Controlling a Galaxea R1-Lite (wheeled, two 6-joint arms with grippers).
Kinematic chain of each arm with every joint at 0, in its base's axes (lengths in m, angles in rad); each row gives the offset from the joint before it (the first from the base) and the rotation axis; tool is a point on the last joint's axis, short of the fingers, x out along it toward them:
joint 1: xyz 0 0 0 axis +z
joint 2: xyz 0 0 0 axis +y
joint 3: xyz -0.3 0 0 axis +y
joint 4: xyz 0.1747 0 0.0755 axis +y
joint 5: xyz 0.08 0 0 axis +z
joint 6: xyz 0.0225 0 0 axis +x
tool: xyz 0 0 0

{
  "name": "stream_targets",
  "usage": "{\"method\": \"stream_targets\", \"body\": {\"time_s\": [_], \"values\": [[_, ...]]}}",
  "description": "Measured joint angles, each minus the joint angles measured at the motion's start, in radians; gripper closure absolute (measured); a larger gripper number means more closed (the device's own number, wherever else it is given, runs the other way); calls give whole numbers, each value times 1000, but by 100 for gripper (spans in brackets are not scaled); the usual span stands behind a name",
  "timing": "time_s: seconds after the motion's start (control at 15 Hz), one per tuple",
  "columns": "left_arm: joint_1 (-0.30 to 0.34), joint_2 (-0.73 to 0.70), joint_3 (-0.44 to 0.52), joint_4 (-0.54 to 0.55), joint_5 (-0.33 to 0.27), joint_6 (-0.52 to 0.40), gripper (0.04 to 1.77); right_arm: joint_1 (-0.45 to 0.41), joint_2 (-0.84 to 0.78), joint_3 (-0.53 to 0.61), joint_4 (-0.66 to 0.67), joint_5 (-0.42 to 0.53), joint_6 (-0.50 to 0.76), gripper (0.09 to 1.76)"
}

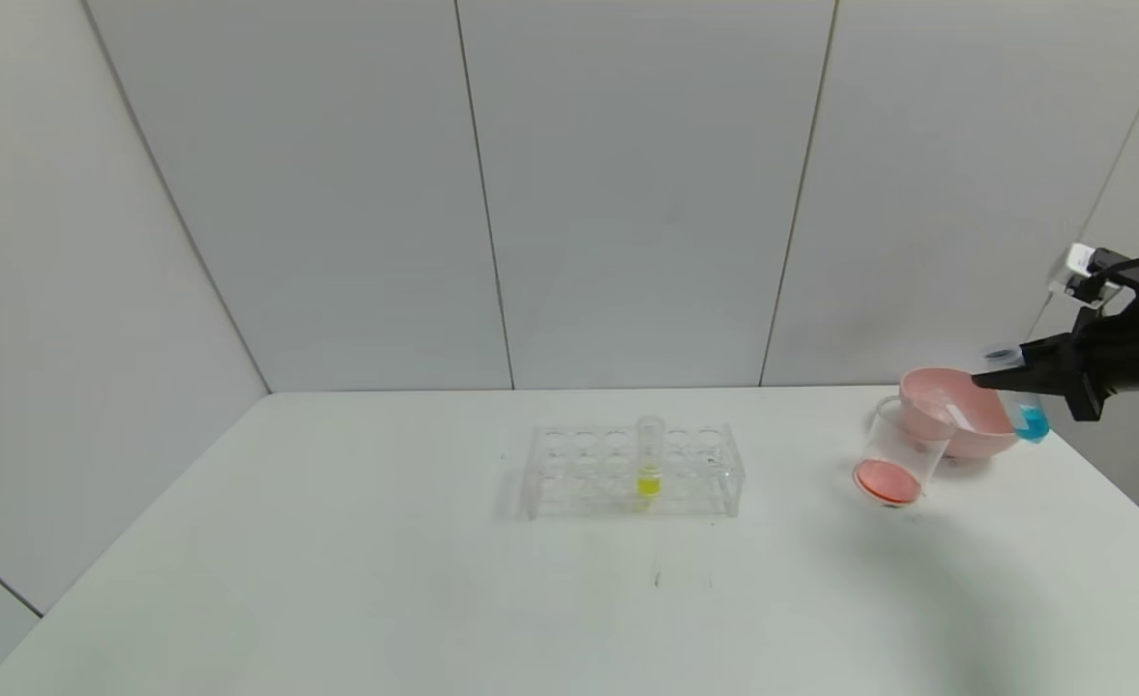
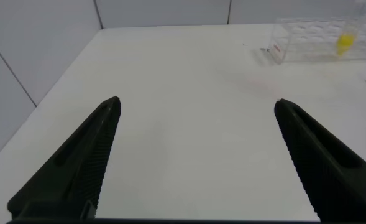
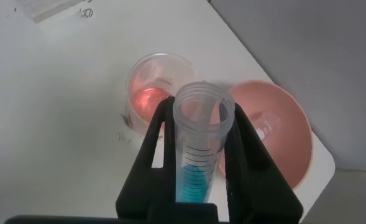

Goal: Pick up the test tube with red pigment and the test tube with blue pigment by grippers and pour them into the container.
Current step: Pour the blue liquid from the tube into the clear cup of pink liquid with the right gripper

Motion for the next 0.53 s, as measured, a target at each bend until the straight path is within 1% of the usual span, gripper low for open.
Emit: {"method": "stream_targets", "body": {"time_s": [0.13,0.2,0.33,0.4,0.47,0.53], "values": [[0,0,0,0,0,0,5,2,40,-134,189,-22,-92,134],[0,0,0,0,0,0,5,7,63,-210,279,-58,-124,134],[0,0,0,0,0,0,5,27,107,-333,413,-150,-172,134],[0,0,0,0,0,0,5,43,127,-382,459,-215,-195,134],[0,0,0,0,0,0,5,58,142,-407,477,-268,-214,134],[0,0,0,0,0,0,5,72,154,-421,486,-300,-227,134]]}}
